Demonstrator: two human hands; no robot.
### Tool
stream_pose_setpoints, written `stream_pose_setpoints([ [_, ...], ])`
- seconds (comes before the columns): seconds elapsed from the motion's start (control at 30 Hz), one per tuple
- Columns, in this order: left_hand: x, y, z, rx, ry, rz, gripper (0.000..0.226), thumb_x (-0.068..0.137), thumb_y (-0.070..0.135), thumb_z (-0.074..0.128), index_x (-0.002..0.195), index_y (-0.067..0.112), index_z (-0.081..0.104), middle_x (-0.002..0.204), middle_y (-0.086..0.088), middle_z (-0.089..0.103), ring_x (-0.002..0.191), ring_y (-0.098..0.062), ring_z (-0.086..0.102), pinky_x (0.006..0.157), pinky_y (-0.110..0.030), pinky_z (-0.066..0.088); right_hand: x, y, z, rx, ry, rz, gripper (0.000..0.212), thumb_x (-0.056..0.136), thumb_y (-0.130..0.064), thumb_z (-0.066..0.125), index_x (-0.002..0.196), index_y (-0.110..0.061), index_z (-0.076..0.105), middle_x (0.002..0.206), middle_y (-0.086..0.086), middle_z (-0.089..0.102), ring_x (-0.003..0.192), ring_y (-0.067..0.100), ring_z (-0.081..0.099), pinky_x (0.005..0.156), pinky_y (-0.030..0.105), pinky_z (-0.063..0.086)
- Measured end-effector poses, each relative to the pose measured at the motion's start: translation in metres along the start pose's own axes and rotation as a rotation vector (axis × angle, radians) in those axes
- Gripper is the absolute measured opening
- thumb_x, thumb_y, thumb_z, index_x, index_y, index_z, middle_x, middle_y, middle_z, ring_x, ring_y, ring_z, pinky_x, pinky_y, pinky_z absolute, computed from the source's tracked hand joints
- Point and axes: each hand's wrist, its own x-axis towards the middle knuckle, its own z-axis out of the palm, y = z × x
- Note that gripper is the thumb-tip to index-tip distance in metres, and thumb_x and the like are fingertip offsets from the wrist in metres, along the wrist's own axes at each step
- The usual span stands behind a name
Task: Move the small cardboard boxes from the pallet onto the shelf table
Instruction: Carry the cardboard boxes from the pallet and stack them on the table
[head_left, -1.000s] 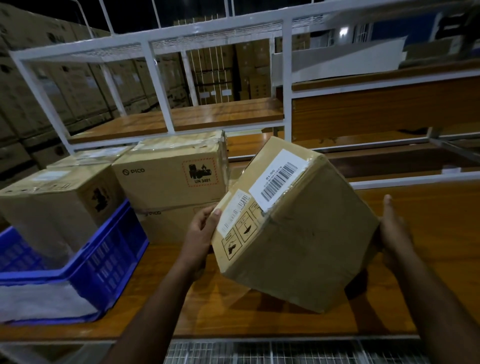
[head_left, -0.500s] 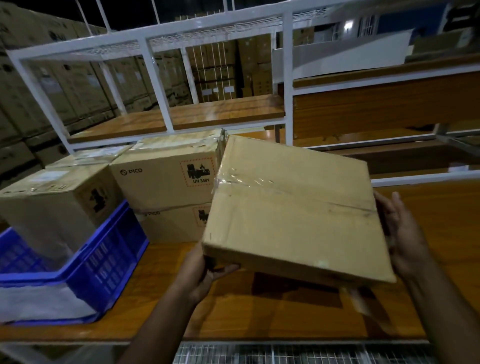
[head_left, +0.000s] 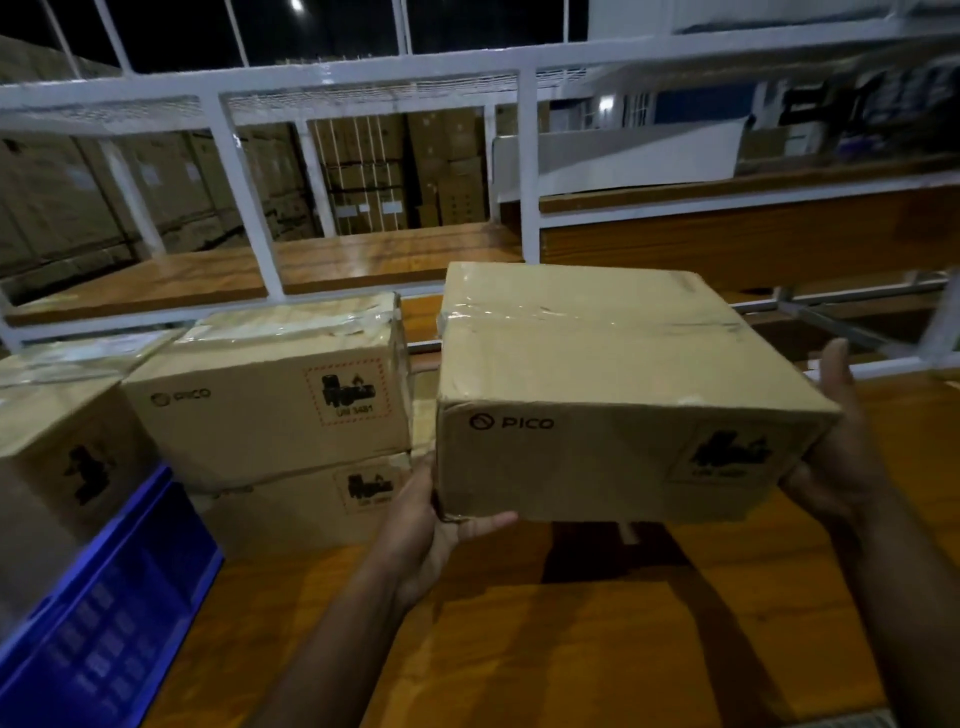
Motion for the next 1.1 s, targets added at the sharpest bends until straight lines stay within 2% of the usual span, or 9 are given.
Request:
stream_pose_setpoints([
  [0.07, 0.012, 0.004, 0.002, -0.030, 0.007, -0.003, 0.036, 0.110, 0.030, 0.034, 0.116, 0.025, 0.070, 0.113, -0.007, 0.077, 0.113, -0.037, 0.068, 0.079, -0.053, 0.061, 0.009, -0.003, 0.003, -0.078, 0.208, 0.069, 0.078, 0.092, -0.080, 0.020, 0.146, -0.030, 0.047, 0.141, 0.018, 0.056, 0.128, 0.036, 0.056, 0.093, 0.051, 0.052],
  [0.4, 0.050, -0.007, -0.014, -0.158, 0.035, -0.067, 0.035, 0.111, 0.029, 0.035, 0.125, 0.020, 0.065, 0.123, -0.012, 0.073, 0.114, -0.039, 0.067, 0.080, -0.055, 0.061, 0.046, 0.010, 0.029, -0.303, 0.535, 0.063, 0.076, 0.082, -0.084, 0.027, 0.123, -0.031, 0.063, 0.112, 0.008, 0.074, 0.104, 0.026, 0.070, 0.076, 0.041, 0.054],
  [0.5, 0.055, -0.009, -0.018, -0.168, 0.040, -0.067, 0.035, 0.112, 0.027, 0.034, 0.130, 0.019, 0.062, 0.128, -0.013, 0.070, 0.118, -0.040, 0.065, 0.082, -0.055, 0.061, 0.057, 0.021, 0.030, -0.332, 0.551, 0.069, 0.065, 0.091, -0.077, 0.021, 0.117, -0.036, 0.064, 0.107, 0.006, 0.074, 0.102, 0.023, 0.069, 0.078, 0.042, 0.053],
  [0.6, 0.066, -0.007, -0.021, -0.159, 0.091, -0.046, 0.032, 0.111, 0.027, 0.037, 0.128, 0.020, 0.062, 0.130, -0.013, 0.068, 0.120, -0.040, 0.062, 0.080, -0.053, 0.061, 0.070, 0.032, 0.035, -0.355, 0.504, 0.094, 0.073, 0.091, -0.078, 0.020, 0.132, -0.032, 0.059, 0.114, 0.007, 0.072, 0.105, 0.021, 0.068, 0.077, 0.041, 0.052],
  [0.77, 0.078, -0.001, -0.010, -0.143, 0.196, 0.085, 0.024, 0.109, 0.033, 0.039, 0.119, 0.027, 0.059, 0.124, -0.007, 0.064, 0.112, -0.034, 0.063, 0.083, -0.053, 0.061, 0.096, 0.048, 0.039, -0.399, 0.404, 0.083, 0.073, 0.084, -0.078, 0.040, 0.139, -0.031, 0.049, 0.122, 0.005, 0.064, 0.115, 0.026, 0.060, 0.091, 0.052, 0.050],
  [0.87, 0.086, -0.006, -0.013, 0.110, 0.319, 0.221, 0.037, 0.106, 0.046, 0.041, 0.128, 0.023, 0.059, 0.127, -0.004, 0.062, 0.098, -0.023, 0.072, 0.083, -0.049, 0.062, 0.111, 0.050, 0.045, -0.432, 0.390, 0.066, 0.049, 0.088, -0.071, 0.045, 0.124, -0.039, 0.050, 0.114, 0.001, 0.062, 0.110, 0.023, 0.058, 0.088, 0.049, 0.050],
  [0.93, 0.088, -0.013, -0.016, 0.249, 0.419, 0.298, 0.051, 0.103, 0.053, 0.041, 0.136, 0.018, 0.057, 0.128, -0.001, 0.062, 0.087, -0.014, 0.077, 0.083, -0.049, 0.063, 0.120, 0.055, 0.050, -0.468, 0.374, 0.075, 0.073, 0.074, -0.084, 0.048, 0.131, -0.039, 0.050, 0.117, 0.003, 0.063, 0.112, 0.027, 0.059, 0.089, 0.054, 0.051],
  [1.0, 0.086, -0.019, -0.020, 0.374, 0.550, 0.385, 0.051, 0.101, 0.054, 0.043, 0.129, 0.017, 0.063, 0.122, 0.001, 0.067, 0.082, -0.013, 0.077, 0.079, -0.046, 0.064, 0.127, 0.064, 0.054, -0.483, 0.387, 0.066, 0.083, 0.072, -0.086, 0.049, 0.137, -0.036, 0.048, 0.120, 0.004, 0.063, 0.113, 0.026, 0.059, 0.088, 0.052, 0.052],
  [1.1, 0.084, -0.023, -0.030, 0.535, 0.693, 0.526, 0.047, 0.095, 0.055, 0.049, 0.110, 0.015, 0.071, 0.105, -0.002, 0.074, 0.087, -0.014, 0.074, 0.069, -0.035, 0.065, 0.137, 0.078, 0.057, -0.511, 0.451, 0.011, 0.060, 0.091, -0.067, 0.045, 0.138, -0.030, 0.046, 0.116, 0.002, 0.061, 0.105, 0.018, 0.060, 0.073, 0.036, 0.049],
])
